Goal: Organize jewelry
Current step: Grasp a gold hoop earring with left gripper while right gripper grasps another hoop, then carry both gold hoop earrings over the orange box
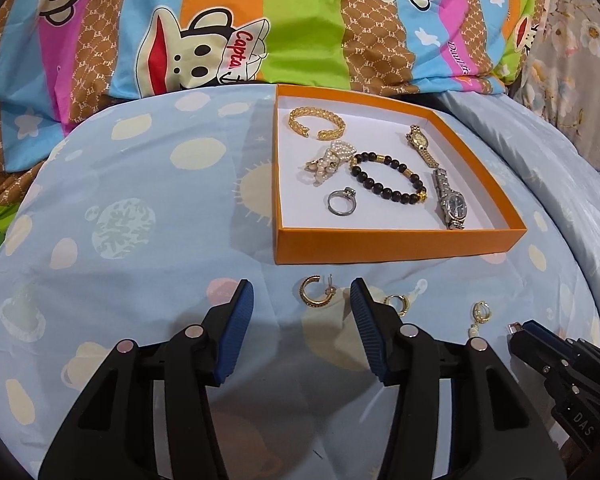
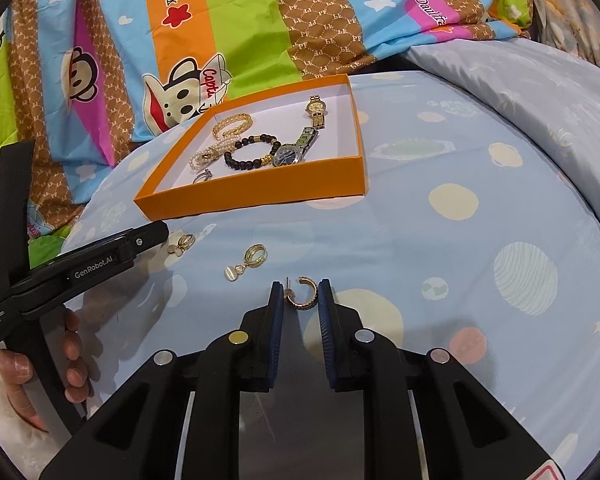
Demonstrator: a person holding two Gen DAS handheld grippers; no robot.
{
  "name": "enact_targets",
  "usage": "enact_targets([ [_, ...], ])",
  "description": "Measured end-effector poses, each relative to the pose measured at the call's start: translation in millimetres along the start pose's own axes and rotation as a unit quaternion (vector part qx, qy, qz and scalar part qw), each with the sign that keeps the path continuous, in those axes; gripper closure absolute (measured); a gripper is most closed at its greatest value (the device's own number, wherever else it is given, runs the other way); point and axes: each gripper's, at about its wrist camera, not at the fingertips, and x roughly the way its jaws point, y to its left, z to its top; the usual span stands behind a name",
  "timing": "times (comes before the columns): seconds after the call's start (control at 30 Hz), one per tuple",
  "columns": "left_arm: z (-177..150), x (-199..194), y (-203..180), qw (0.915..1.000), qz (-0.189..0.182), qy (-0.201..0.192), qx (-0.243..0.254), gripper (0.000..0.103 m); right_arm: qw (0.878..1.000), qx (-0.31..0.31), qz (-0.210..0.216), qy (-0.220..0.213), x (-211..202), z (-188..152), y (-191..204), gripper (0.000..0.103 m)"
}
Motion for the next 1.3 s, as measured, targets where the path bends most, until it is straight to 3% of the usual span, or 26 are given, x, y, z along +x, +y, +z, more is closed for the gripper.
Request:
enact_targets([
  [0.1, -0.1, 0.3, -1.3, 1.0000, -0.001, 0.001, 0.004, 0.068, 1.000, 0.000, 0.000, 0.000, 0.1, 0.0, 0.0, 0.087],
  [0.23, -0.3, 0.4, -2.6, 1.0000, -0.003, 0.001, 0.008, 0.073, 1.000, 0.000, 0.000, 0.000, 0.2, 0.1, 0.0, 0.087],
  [0.37, -0.5, 0.6, -3.0, 1.0000, -0.005, 0.002, 0.008, 0.085, 1.000, 0.000, 0.000, 0.000, 0.3, 0.1, -0.1, 0.087],
  [0.9, -1.2, -3.0, -3.1, 0.9999, -0.011, -0.004, 0.008, 0.086, 1.000, 0.001, 0.000, -0.002, 0.0, 0.0, -0.6, 0.087],
  [1.3, -14.9, -17.4, 0.1, 0.9997, -0.021, -0.010, -0.006, 0.086, 1.000, 0.004, 0.002, -0.031, -11.3, -1.1, -1.2, 0.087],
])
